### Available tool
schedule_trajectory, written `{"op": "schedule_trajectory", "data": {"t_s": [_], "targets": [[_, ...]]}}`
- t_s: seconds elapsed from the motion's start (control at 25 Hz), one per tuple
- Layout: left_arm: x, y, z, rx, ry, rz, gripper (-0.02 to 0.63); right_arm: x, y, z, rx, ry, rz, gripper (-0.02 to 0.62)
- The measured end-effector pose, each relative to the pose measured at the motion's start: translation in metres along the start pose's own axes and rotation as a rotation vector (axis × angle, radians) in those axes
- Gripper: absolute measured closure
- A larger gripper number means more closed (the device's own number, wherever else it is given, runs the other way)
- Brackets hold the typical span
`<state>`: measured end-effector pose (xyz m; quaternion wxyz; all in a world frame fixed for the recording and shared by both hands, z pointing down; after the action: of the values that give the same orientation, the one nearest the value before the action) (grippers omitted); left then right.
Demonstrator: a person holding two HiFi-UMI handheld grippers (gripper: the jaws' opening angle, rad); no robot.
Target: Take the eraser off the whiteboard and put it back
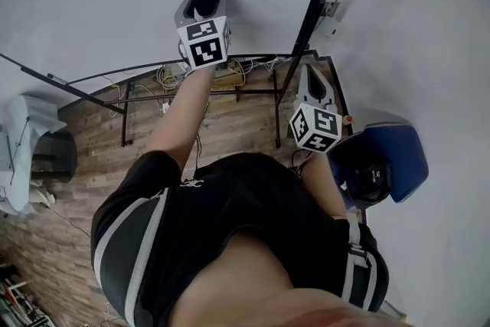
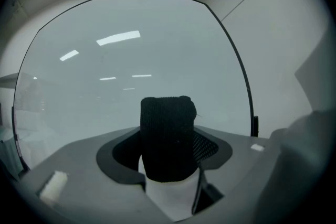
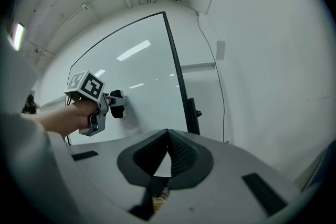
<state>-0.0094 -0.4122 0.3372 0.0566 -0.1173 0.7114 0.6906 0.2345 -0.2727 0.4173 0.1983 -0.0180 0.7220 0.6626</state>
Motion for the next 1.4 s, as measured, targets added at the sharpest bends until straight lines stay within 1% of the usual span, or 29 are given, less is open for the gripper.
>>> {"op": "schedule_trajectory", "data": {"t_s": [0.12, 0.4, 0.56, 0.6, 0.68, 0.8, 0.88, 0.96, 1.04, 1.12, 1.16, 1.24, 1.32, 1.4], "targets": [[0.004, 0.001, -0.005, 0.008, -0.014, 0.016, 0.341, -0.002, -0.002, -0.002, -0.001, -0.007, 0.006, 0.589], [0.006, -0.001, -0.011, -0.011, -0.043, 0.033, 0.341, -0.012, -0.005, -0.004, -0.005, -0.006, 0.008, 0.589], [0.003, -0.003, -0.009, -0.021, -0.030, 0.043, 0.337, -0.015, -0.006, -0.003, -0.003, -0.007, 0.007, 0.589], [0.002, -0.004, -0.009, -0.024, -0.025, 0.045, 0.329, -0.015, -0.005, -0.003, -0.003, -0.007, 0.005, 0.589], [-0.001, -0.006, -0.006, -0.027, -0.018, 0.035, 0.288, -0.014, -0.004, -0.003, 0.001, -0.009, 0.003, 0.589], [-0.003, -0.010, 0.007, -0.031, -0.019, -0.007, 0.278, -0.011, 0.001, -0.003, 0.013, -0.017, -0.002, 0.589], [-0.003, -0.018, 0.021, -0.064, -0.026, -0.035, 0.276, -0.008, 0.003, -0.004, 0.023, -0.026, -0.009, 0.589], [-0.004, -0.031, 0.039, -0.120, -0.014, -0.046, 0.276, -0.001, 0.002, -0.004, 0.024, -0.044, -0.018, 0.589], [-0.003, -0.039, 0.058, -0.170, 0.012, -0.037, 0.278, 0.009, 0.000, -0.006, 0.021, -0.068, -0.023, 0.589], [0.002, -0.038, 0.073, -0.192, 0.020, -0.024, 0.282, 0.018, -0.002, -0.009, 0.015, -0.092, -0.025, 0.590], [0.007, -0.033, 0.079, -0.188, 0.012, -0.020, 0.292, 0.022, -0.004, -0.011, 0.009, -0.103, -0.026, 0.589], [0.025, -0.016, 0.089, -0.148, -0.018, -0.004, 0.361, 0.033, -0.010, -0.015, -0.007, -0.128, -0.026, 0.589], [0.045, 0.001, 0.102, -0.098, -0.047, 0.018, 0.411, 0.047, -0.013, -0.021, -0.017, -0.155, -0.022, 0.589], [0.064, 0.014, 0.115, -0.068, -0.079, 0.021, 0.478, 0.061, -0.014, -0.027, -0.021, -0.178, -0.019, 0.589]]}}
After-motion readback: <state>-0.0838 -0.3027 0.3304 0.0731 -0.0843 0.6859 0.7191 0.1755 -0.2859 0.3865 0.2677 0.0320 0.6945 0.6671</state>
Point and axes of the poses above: the fingertips, and each gripper's own axes: z backward along the fingers, x to its left, y out of its underside, the point moved 1 cm from there along z, backward along the fingers, and after that the axes turned 10 degrees about -z, right-handed, at the moved point
